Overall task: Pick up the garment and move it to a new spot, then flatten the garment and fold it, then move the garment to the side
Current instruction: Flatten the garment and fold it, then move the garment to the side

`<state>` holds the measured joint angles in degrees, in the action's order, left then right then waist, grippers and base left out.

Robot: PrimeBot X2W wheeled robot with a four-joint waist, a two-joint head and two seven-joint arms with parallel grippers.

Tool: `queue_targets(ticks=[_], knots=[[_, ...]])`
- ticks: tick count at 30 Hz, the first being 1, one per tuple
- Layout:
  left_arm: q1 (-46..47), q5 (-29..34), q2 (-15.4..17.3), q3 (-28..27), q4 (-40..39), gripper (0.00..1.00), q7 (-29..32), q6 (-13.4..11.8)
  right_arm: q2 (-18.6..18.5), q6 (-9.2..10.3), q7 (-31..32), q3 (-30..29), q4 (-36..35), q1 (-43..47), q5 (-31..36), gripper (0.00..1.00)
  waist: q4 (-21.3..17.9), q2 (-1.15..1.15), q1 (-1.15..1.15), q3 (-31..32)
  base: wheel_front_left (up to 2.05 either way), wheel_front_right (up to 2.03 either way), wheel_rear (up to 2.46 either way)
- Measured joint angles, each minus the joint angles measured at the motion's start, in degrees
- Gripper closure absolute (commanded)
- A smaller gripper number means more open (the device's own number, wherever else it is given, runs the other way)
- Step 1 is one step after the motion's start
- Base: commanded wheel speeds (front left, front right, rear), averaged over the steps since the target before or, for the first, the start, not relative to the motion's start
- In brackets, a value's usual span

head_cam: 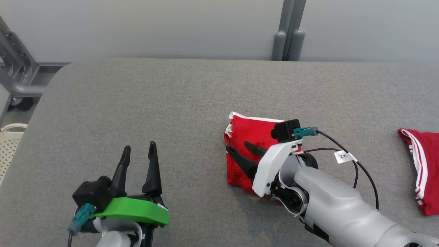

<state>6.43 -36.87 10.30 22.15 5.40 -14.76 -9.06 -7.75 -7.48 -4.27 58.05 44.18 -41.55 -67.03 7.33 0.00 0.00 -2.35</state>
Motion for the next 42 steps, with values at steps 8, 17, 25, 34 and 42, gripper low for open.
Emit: queue_targets(ticks=[8, 17, 25, 34, 42], knots=[[-1.38, -0.05, 0.07, 0.43, -0.33, 0.0, 0.08, -0.29, -3.46, -0.01, -3.74, -3.61, -4.07, 1.43, 1.86, 0.0, -1.52, 0.0, 0.0, 2.51, 0.0, 0.0, 0.0], [-2.62, -0.18, 0.36, 1.02, -1.57, 0.0, 0.57, -0.78, -8.08, 0.0, -8.26, -12.13, -4.31, 4.33, 5.35, 0.45, -2.69, 0.0, 0.0, 4.06, 0.0, 0.0, 0.0], [-3.22, -0.18, 0.98, 1.43, -2.66, 0.0, 0.93, -1.03, -9.92, -0.01, -9.82, -18.9, -4.58, 8.85, 9.67, 1.0, -2.31, 0.0, 0.0, 4.18, 0.0, 0.0, 0.0], [-3.27, -0.16, 1.42, 1.55, -3.5, 0.0, 1.42, -1.4, -9.09, -0.01, -10.29, -19.95, -2.99, 12.62, 19.2, 1.0, -0.49, 0.0, 0.0, 3.21, 0.0, 0.0, 0.0], [-2.15, 0.0, 1.67, 1.63, -4.14, 0.0, 1.83, -1.53, -6.11, -0.01, -9.49, -20.07, 1.94, 12.78, 21.54, 1.0, 2.85, 0.0, 0.0, 1.18, 0.0, 0.0, 0.0]])
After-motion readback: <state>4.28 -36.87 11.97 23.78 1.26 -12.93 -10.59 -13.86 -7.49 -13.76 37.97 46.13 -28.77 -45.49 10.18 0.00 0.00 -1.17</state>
